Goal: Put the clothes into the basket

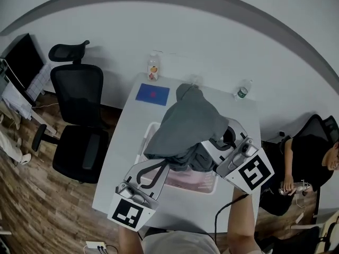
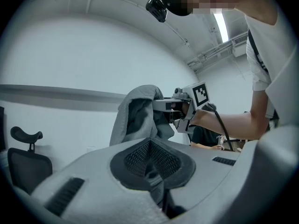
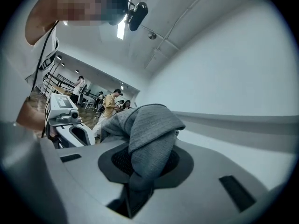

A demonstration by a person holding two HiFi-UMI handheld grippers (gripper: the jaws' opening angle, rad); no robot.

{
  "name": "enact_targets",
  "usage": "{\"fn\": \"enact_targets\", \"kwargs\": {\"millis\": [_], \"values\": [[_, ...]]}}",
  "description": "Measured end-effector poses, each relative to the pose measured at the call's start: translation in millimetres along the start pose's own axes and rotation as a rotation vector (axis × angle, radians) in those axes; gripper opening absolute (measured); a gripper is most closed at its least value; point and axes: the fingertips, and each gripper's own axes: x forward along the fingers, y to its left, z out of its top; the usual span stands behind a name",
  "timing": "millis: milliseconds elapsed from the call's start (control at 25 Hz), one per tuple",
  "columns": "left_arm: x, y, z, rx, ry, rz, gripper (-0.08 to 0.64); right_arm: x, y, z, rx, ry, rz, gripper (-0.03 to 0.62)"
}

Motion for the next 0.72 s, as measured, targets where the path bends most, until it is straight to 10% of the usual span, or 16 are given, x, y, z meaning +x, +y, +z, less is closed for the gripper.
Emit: {"fn": "enact_targets", "kwargs": {"millis": [720], "values": [[20,-13,-84,-0.025,0.132,-0.084,0.006,2,54,-149,0.213,0.236,0.111,0.072]]}}
